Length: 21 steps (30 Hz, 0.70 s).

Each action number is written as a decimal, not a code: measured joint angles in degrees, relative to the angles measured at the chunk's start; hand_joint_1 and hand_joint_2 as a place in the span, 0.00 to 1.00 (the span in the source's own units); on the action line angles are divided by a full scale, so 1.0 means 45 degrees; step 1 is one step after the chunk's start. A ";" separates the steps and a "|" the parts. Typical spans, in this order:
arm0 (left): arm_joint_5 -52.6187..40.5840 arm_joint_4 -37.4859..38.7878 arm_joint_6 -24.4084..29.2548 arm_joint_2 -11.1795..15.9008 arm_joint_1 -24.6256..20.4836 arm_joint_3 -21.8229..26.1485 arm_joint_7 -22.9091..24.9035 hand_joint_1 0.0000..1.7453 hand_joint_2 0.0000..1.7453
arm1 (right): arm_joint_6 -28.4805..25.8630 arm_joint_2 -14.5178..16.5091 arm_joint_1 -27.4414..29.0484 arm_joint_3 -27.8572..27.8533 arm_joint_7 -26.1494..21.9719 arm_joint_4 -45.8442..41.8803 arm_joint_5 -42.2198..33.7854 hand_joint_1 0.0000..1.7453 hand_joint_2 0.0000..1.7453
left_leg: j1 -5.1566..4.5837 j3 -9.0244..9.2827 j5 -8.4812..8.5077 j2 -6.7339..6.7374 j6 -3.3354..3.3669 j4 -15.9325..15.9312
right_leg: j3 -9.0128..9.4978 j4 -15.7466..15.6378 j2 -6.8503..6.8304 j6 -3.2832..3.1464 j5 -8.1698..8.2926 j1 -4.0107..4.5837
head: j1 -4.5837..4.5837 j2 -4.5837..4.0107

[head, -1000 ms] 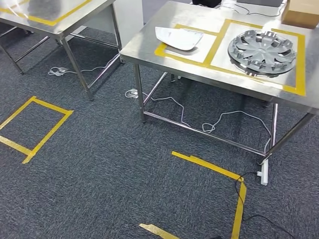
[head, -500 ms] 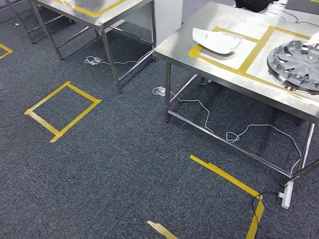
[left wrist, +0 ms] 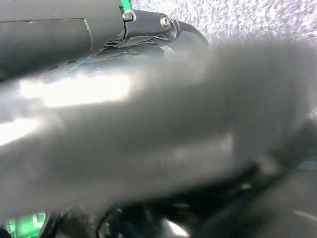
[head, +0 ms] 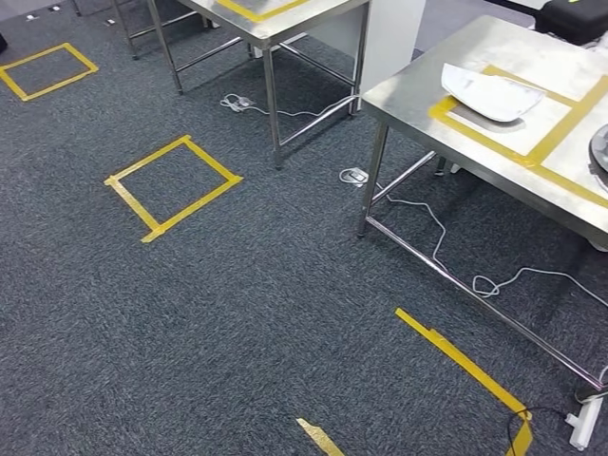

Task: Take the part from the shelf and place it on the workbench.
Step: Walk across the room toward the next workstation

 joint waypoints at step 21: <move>0.1573 0.0000 0.2510 0.0435 -0.0266 0.1296 -0.1504 0.00 1.00 | 0.0539 0.1057 -0.0419 -0.1166 0.0146 0.0078 -0.1195 0.00 0.00 | 0.0159 -0.1468 -0.1568 -0.0649 -0.0538 0.3266 | -0.0177 -0.0095 0.0988 -0.0602 0.0326 0.0012 | 0.0025 0.0000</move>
